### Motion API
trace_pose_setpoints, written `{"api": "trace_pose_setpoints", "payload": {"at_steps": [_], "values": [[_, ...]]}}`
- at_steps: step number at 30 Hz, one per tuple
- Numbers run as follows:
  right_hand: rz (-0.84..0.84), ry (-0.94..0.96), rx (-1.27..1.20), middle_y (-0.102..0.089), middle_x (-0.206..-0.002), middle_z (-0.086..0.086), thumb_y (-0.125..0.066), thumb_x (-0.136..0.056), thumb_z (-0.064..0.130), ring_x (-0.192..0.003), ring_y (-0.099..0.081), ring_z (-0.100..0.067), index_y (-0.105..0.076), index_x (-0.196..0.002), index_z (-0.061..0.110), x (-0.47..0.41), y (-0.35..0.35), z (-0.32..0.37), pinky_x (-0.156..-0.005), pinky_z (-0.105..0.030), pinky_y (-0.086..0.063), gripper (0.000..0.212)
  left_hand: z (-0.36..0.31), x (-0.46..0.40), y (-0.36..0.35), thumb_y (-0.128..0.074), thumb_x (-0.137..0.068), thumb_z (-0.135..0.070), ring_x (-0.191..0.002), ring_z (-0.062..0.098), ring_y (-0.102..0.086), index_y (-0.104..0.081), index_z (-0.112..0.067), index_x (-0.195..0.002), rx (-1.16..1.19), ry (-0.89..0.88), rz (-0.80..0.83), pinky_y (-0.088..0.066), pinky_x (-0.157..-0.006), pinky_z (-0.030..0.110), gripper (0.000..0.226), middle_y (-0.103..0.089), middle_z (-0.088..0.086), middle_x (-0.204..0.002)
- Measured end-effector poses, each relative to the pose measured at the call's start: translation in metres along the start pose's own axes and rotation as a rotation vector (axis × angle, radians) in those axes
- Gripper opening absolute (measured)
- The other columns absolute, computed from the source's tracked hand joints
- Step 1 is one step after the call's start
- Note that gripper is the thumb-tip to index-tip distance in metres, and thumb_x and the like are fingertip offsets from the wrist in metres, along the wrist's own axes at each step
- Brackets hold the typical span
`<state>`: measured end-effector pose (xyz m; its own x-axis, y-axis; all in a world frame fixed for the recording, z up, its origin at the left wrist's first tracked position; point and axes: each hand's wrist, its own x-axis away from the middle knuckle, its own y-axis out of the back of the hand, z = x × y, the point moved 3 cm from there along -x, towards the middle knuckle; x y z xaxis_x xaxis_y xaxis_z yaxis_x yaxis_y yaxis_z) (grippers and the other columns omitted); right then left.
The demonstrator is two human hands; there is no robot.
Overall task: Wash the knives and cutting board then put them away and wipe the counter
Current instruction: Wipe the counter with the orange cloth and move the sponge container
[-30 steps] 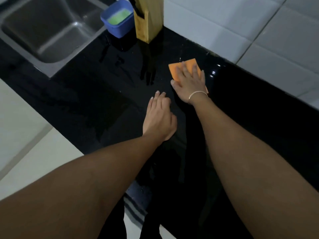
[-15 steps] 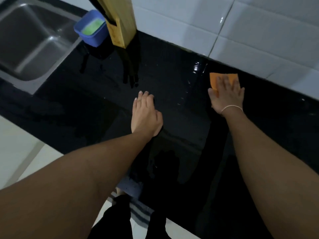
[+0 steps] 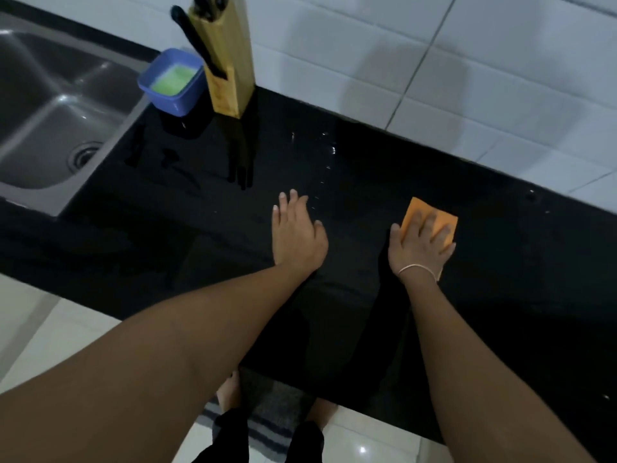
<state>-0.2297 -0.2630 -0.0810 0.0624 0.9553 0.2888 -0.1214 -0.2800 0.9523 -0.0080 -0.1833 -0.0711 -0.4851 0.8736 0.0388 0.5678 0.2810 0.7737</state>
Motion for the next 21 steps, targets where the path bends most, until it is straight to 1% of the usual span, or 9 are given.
{"api": "trace_pose_setpoints", "payload": {"at_steps": [3, 5, 7, 10, 12, 15, 17, 19, 21], "values": [[-0.017, 0.012, -0.019, 0.01, -0.168, -0.007, -0.009, -0.1, 0.062, -0.152, 0.011, -0.041, 0.001, -0.161, 0.021, 0.032, -0.016, 0.061, -0.12, -0.063, 0.003, 0.074, 0.011, -0.003, 0.021, -0.042, -0.107, -0.023, -0.157, 0.025, -0.008, -0.023, -0.017, -0.159, 0.412, 0.123, 0.123, -0.01, -0.128, 0.044, 0.056, -0.021, 0.005, -0.168], [0.002, 0.093, -0.017, 0.008, -0.169, -0.008, -0.01, -0.101, 0.06, -0.152, 0.008, -0.042, -0.001, -0.161, 0.021, 0.055, -0.029, 0.117, -0.12, -0.064, 0.002, 0.073, 0.031, -0.003, 0.047, -0.039, -0.109, -0.026, -0.155, 0.028, -0.018, -0.026, -0.022, -0.157, 0.558, 0.183, 0.092, -0.022, -0.125, 0.048, 0.051, -0.03, 0.004, -0.164], [0.014, 0.248, 0.005, 0.007, -0.169, -0.008, -0.016, -0.102, 0.059, -0.152, 0.007, -0.044, 0.0, -0.161, 0.021, 0.076, -0.042, 0.181, -0.119, -0.065, 0.001, 0.072, 0.057, -0.001, 0.08, -0.039, -0.108, -0.025, -0.151, 0.027, -0.027, -0.034, -0.019, -0.153, 0.491, 0.167, -0.047, -0.02, -0.126, 0.044, 0.045, -0.042, 0.004, -0.155], [0.061, 0.516, 0.102, 0.011, -0.168, -0.008, -0.033, -0.101, 0.055, -0.151, 0.01, -0.045, 0.007, -0.16, 0.021, 0.103, -0.062, 0.271, -0.119, -0.066, -0.001, 0.079, 0.099, 0.009, 0.121, -0.041, -0.106, -0.019, -0.148, 0.022, -0.033, -0.041, -0.013, -0.149, 0.325, 0.153, -0.183, -0.004, -0.128, 0.037, 0.044, -0.049, 0.006, -0.15], [0.085, 0.613, 0.096, 0.009, -0.168, -0.007, -0.026, -0.102, 0.056, -0.151, 0.012, -0.045, 0.003, -0.16, 0.021, 0.109, -0.065, 0.297, -0.119, -0.065, 0.002, 0.075, 0.122, 0.02, 0.139, -0.042, -0.105, -0.019, -0.149, 0.02, -0.033, -0.042, -0.01, -0.148, 0.228, 0.158, -0.241, 0.001, -0.127, 0.036, 0.044, -0.05, 0.006, -0.151], [0.09, 0.737, 0.077, 0.002, -0.169, -0.002, -0.015, -0.102, 0.058, -0.153, 0.01, -0.039, -0.004, -0.161, 0.024, 0.104, -0.058, 0.285, -0.121, -0.06, 0.005, 0.069, 0.149, 0.033, 0.154, -0.042, -0.104, -0.022, -0.151, 0.024, -0.029, -0.04, -0.011, -0.148, 0.054, 0.15, -0.242, -0.003, -0.128, 0.047, 0.046, -0.044, 0.009, -0.155], [0.073, 0.759, 0.09, -0.001, -0.169, 0.002, -0.016, -0.102, 0.058, -0.154, 0.007, -0.034, -0.006, -0.161, 0.029, 0.094, -0.053, 0.261, -0.122, -0.057, 0.006, 0.067, 0.162, 0.04, 0.15, -0.041, -0.105, -0.03, -0.156, 0.03, -0.014, -0.031, -0.011, -0.155, -0.095, 0.175, -0.143, 0.0, -0.127, 0.051, 0.054, -0.027, 0.013, -0.165], [0.051, 0.659, 0.072, -0.004, -0.169, 0.002, -0.019, -0.102, 0.058, -0.154, 0.004, -0.034, -0.008, -0.161, 0.03, 0.076, -0.046, 0.23, -0.123, -0.057, 0.005, 0.066, 0.173, 0.044, 0.142, -0.035, -0.106, -0.042, -0.157, 0.032, 0.006, -0.015, -0.014, -0.162, -0.22, 0.228, -0.005, 0.007, -0.125, 0.052, 0.066, -0.003, 0.013, -0.171], [0.031, 0.512, 0.065, -0.004, -0.169, -0.001, -0.02, -0.102, 0.058, -0.154, 0.003, -0.035, -0.007, -0.161, 0.028, 0.053, -0.035, 0.186, -0.122, -0.059, 0.001, 0.067, 0.185, 0.043, 0.141, -0.027, -0.106, -0.053, -0.156, 0.032, 0.016, -0.003, -0.017, -0.164, -0.314, 0.272, 0.104, 0.011, -0.124, 0.054, 0.072, 0.012, 0.011, -0.17]]}}
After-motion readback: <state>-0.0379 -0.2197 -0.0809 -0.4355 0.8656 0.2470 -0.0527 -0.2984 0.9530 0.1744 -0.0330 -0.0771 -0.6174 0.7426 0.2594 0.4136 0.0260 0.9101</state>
